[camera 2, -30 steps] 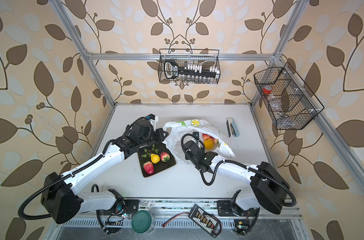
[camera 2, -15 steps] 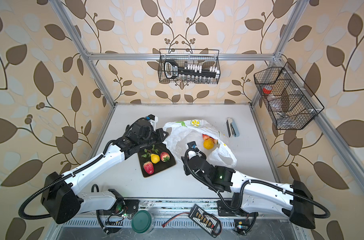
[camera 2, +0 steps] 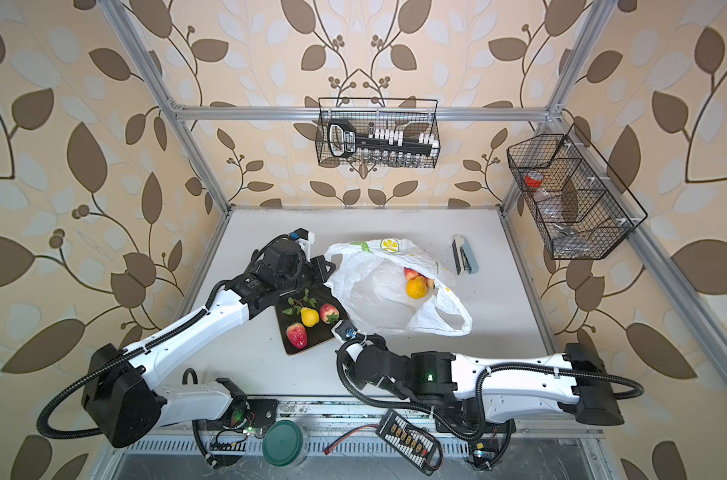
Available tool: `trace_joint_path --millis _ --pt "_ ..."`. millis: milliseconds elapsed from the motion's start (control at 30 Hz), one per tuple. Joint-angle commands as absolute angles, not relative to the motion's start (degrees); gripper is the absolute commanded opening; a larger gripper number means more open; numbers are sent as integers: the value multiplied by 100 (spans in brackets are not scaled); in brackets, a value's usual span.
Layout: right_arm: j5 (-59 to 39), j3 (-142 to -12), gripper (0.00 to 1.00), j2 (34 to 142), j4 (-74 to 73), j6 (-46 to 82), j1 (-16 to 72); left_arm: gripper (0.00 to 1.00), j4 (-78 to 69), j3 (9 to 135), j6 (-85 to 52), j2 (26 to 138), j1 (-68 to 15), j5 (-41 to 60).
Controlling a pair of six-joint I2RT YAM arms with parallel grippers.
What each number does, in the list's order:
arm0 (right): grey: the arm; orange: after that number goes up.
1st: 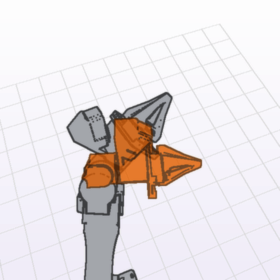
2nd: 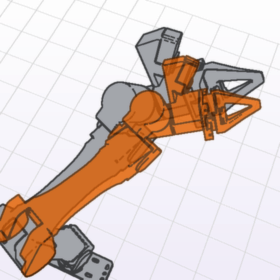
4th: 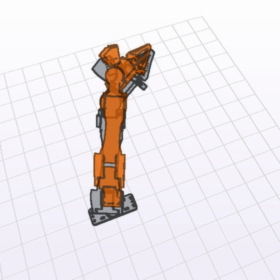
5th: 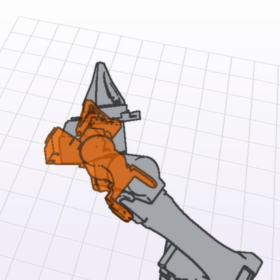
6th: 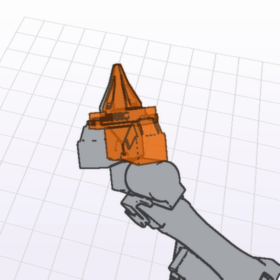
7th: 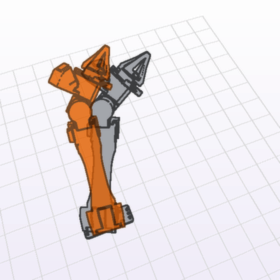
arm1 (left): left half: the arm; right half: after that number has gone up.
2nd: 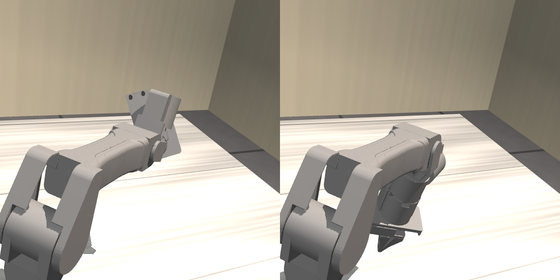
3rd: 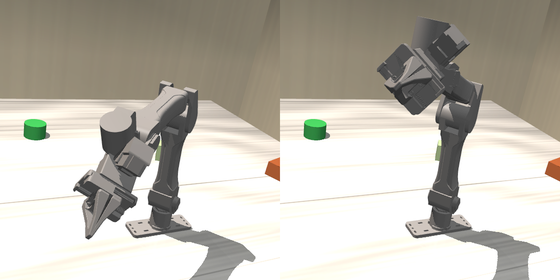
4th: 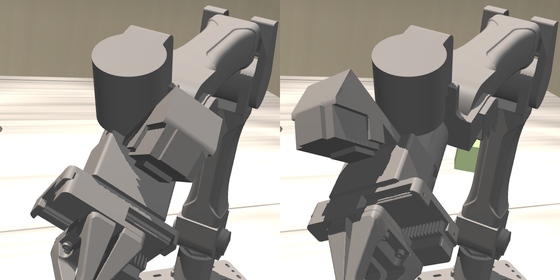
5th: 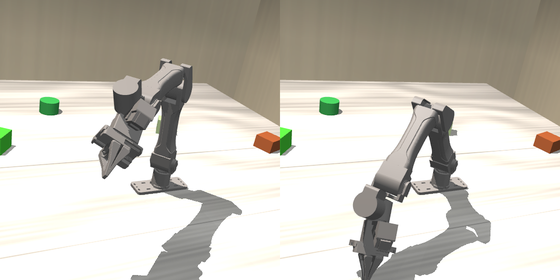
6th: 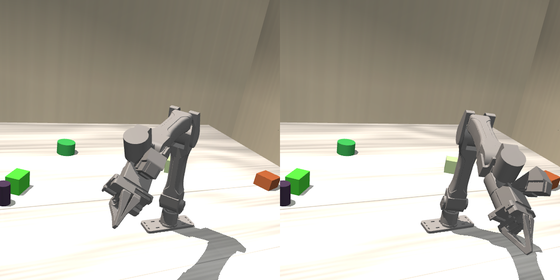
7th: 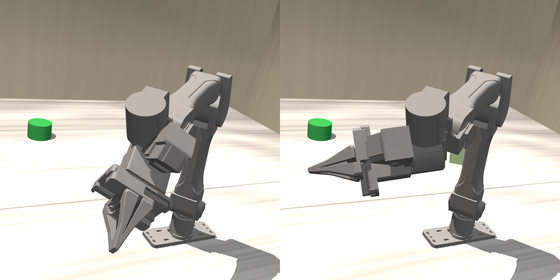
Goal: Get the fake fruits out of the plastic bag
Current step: 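Lift the cherry out of the bag and carry it to the black mat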
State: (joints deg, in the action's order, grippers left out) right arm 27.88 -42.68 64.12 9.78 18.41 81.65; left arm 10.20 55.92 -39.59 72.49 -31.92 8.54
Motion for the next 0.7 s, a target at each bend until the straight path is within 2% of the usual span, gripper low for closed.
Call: trace_joint_path --millis 0,233,667 --pt "2488 -4430 37 6741 513 1527 8196 0 923 5678 -3946 7189 -3233 751" --pt "2151 -4676 38 7680 35 1323 8022 0 976 5730 -3929 7198 -3232 762" --pt "1852 -5527 39 9830 -831 1081 7078 0 1107 5749 -3884 7097 -3234 657"
